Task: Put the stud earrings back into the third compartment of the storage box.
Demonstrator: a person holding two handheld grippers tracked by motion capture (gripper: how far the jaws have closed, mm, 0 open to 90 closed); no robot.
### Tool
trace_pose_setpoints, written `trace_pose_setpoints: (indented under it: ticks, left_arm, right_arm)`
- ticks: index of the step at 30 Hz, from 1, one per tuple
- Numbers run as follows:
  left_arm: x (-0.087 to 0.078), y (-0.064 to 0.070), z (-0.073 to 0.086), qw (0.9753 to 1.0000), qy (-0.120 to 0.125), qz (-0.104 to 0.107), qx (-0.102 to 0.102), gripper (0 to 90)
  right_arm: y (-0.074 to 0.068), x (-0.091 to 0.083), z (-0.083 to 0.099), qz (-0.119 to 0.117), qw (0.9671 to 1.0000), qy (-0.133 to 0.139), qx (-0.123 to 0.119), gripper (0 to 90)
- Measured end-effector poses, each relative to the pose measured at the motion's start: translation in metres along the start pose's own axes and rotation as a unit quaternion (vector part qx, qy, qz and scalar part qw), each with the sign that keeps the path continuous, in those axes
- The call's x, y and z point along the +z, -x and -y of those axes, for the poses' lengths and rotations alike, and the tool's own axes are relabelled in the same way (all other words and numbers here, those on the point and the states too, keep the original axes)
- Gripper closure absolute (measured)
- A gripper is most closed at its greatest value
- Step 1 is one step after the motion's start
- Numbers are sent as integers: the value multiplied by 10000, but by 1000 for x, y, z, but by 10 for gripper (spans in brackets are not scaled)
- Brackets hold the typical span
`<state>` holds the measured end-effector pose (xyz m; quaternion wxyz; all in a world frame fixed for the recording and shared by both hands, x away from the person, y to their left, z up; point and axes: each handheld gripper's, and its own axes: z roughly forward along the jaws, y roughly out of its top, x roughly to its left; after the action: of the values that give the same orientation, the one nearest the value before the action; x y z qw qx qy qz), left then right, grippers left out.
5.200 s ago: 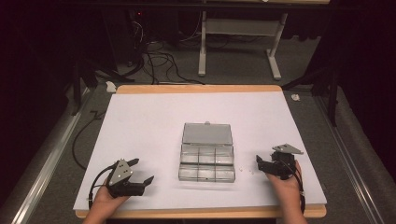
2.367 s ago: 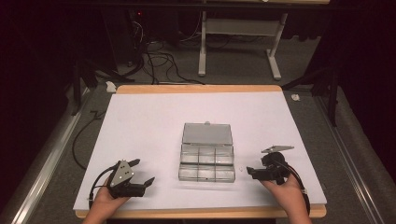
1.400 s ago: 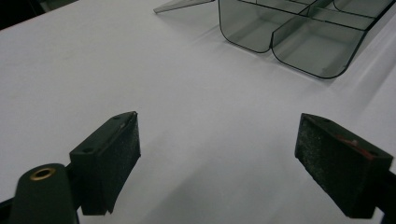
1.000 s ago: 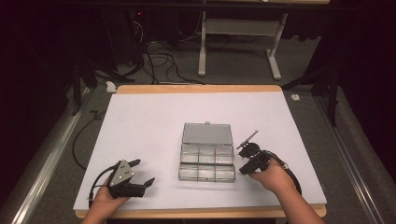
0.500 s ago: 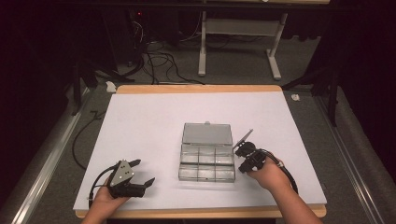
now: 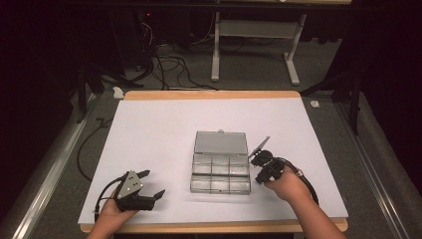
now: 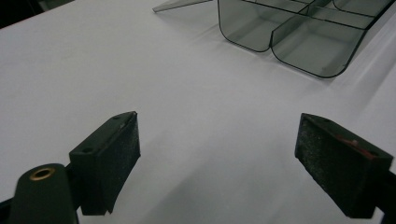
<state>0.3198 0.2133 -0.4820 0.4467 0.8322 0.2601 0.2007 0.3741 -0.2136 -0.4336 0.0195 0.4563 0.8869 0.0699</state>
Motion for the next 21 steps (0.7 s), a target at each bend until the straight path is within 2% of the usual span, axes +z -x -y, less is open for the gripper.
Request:
trace_pose_setpoints:
  ticks: [4, 15, 16, 18, 21]
  left_arm:
    - [0, 0, 0, 10000, -5, -2, 2, 147]
    - [-1, 1, 1, 10000, 62, -37, 16, 146]
    - [-1, 1, 1, 10000, 74, -37, 15, 147]
    - [-1, 0, 1, 10000, 71, -23, -9, 147]
    - [-1, 0, 1, 10000, 68, -37, -2, 146]
  right_arm:
    - [3, -7, 1, -46, 9999, 75, 82, 863]
    - [5, -28, -2, -83, 9997, 203, 70, 863]
    - [4, -31, -3, -104, 9996, 216, 143, 863]
    - [4, -35, -6, -107, 9996, 274, 45, 863]
    - [3, -39, -9, -119, 9995, 295, 27, 863]
